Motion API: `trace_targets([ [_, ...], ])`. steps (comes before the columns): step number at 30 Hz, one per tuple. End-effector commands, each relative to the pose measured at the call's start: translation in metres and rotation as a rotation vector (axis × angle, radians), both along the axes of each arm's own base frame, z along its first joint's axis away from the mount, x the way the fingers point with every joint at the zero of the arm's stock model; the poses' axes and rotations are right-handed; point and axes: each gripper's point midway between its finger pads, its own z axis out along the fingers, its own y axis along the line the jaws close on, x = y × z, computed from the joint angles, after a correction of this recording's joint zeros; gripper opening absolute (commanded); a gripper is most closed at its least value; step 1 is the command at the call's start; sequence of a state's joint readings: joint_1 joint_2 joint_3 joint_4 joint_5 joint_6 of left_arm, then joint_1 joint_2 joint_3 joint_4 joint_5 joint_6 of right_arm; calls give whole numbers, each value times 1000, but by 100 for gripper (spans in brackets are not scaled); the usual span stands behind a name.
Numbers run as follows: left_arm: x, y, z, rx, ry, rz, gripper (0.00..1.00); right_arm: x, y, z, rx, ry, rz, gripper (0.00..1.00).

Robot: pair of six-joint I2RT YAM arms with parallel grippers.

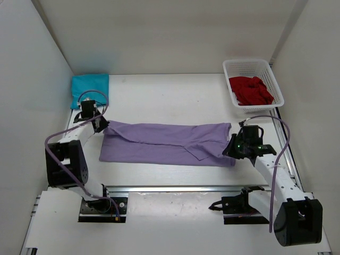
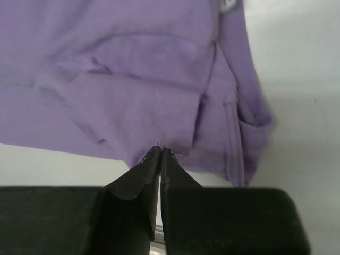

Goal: Fold and stack the t-shirts
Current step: Fold the other side of the tshirt into a rectangle

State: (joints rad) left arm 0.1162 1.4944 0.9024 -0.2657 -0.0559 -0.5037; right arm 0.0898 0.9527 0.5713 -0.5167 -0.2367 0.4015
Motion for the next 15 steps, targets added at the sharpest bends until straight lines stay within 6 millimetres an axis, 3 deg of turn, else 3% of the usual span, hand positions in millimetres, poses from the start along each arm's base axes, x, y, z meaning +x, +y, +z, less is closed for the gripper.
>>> trace_targets([
  [1, -9, 0, -16, -56, 47, 5, 19, 13, -5, 7, -31, -74, -48, 0],
  [3, -11, 9, -17, -126, 29, 49, 27, 12, -12, 5, -74, -61, -73, 0],
  [5, -7, 17, 2, -184, -47, 91, 36, 9, -15, 5, -108, -51, -67, 2],
  [6, -7, 20, 7, -194, -65, 110, 37, 5, -18, 4, -128, -39, -71, 10],
  [8, -2, 21, 39, -184, -174, 120, 42, 10, -22, 16, -173, -81, -78, 18],
  [10, 2, 0, 60, -173, -234, 65, 42, 19, -31, 46, -258, -165, -113, 24],
  [11, 5, -15, 72, -162, -268, 20, 43, 19, -21, 53, -273, -196, -74, 24],
  [12, 4, -23, 81, -142, -292, -16, 44, 19, -5, 64, -259, -227, -27, 21],
  [13, 3, -48, 85, -141, -299, -91, 44, 20, 4, 66, -249, -228, 4, 18],
  [15, -4, -91, 89, -144, -300, -209, 43, 7, 48, 54, -202, -208, 175, 3],
])
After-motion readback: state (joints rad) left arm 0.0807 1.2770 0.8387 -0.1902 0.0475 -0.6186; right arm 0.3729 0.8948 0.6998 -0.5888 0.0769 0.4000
